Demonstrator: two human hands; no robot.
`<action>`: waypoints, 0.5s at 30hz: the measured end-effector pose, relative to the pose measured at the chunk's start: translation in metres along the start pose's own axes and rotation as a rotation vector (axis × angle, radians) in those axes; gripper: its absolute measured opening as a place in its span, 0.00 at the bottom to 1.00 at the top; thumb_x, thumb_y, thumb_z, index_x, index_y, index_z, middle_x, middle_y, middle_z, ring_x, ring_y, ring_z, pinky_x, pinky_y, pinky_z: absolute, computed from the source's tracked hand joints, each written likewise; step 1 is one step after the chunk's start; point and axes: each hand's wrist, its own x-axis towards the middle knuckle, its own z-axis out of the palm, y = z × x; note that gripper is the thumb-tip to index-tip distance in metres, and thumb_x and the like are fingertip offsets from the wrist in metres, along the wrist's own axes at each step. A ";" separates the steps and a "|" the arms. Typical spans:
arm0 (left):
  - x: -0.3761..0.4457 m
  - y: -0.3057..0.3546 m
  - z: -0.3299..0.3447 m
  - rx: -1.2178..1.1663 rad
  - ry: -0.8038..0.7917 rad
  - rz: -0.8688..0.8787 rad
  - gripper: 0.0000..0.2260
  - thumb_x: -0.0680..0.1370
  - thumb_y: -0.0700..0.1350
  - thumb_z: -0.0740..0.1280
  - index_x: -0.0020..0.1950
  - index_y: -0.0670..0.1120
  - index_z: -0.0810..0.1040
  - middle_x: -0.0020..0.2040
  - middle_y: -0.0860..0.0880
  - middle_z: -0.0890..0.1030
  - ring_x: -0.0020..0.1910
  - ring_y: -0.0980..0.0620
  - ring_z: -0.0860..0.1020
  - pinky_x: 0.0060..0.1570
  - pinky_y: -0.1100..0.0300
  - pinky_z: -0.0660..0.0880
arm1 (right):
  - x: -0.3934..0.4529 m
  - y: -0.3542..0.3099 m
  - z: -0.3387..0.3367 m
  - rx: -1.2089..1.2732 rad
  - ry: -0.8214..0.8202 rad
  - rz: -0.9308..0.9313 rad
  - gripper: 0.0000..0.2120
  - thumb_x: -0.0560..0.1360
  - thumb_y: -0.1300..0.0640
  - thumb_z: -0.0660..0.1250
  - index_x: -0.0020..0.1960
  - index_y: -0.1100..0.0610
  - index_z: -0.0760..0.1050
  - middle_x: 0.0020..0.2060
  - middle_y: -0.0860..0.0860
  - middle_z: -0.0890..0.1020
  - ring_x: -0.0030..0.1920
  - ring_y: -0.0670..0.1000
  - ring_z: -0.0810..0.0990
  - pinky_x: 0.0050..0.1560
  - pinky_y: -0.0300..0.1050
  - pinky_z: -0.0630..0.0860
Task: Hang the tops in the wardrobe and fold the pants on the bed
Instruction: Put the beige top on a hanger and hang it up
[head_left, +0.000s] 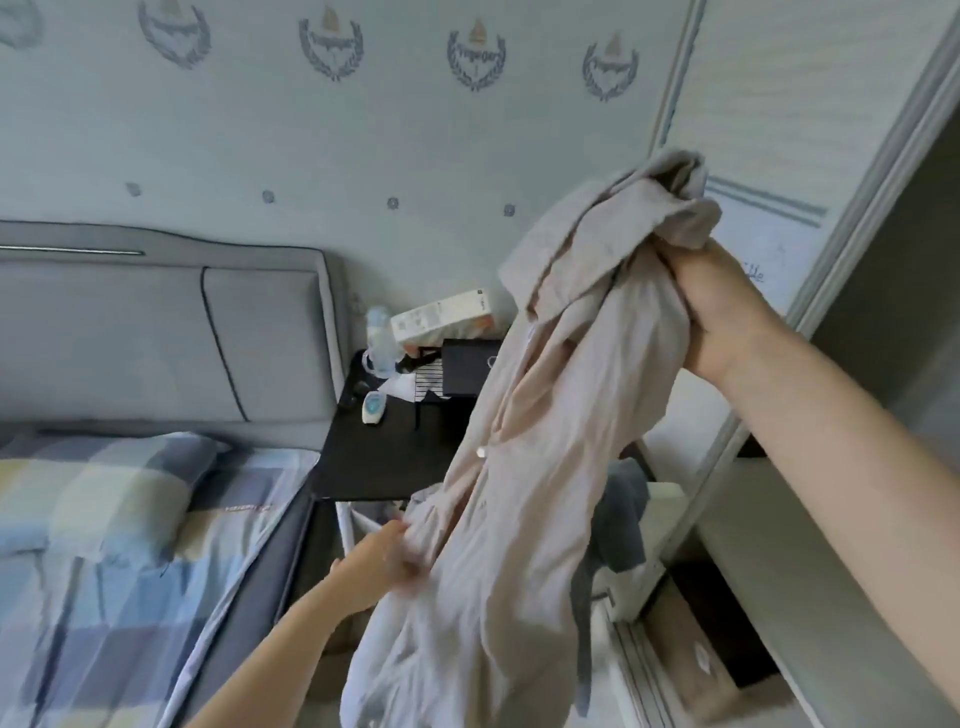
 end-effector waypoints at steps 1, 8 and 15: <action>0.015 -0.001 0.004 -0.034 0.009 0.002 0.17 0.78 0.46 0.69 0.66 0.47 0.74 0.68 0.45 0.76 0.67 0.44 0.73 0.66 0.49 0.70 | 0.002 -0.004 -0.014 -0.004 0.031 0.019 0.09 0.74 0.48 0.67 0.46 0.51 0.82 0.43 0.51 0.86 0.46 0.49 0.85 0.41 0.42 0.80; 0.062 0.085 -0.047 -0.491 -0.068 0.183 0.07 0.81 0.36 0.62 0.48 0.38 0.79 0.47 0.38 0.81 0.49 0.43 0.78 0.56 0.45 0.74 | -0.016 0.012 -0.119 -0.270 0.476 0.168 0.09 0.73 0.51 0.71 0.48 0.55 0.82 0.45 0.53 0.86 0.46 0.50 0.85 0.43 0.42 0.80; 0.019 0.266 -0.068 -0.563 -0.447 0.698 0.14 0.77 0.47 0.66 0.50 0.35 0.74 0.45 0.41 0.73 0.44 0.44 0.71 0.45 0.52 0.66 | -0.081 0.063 -0.181 -0.934 0.552 0.530 0.06 0.76 0.58 0.66 0.46 0.59 0.80 0.44 0.56 0.84 0.44 0.52 0.81 0.43 0.42 0.74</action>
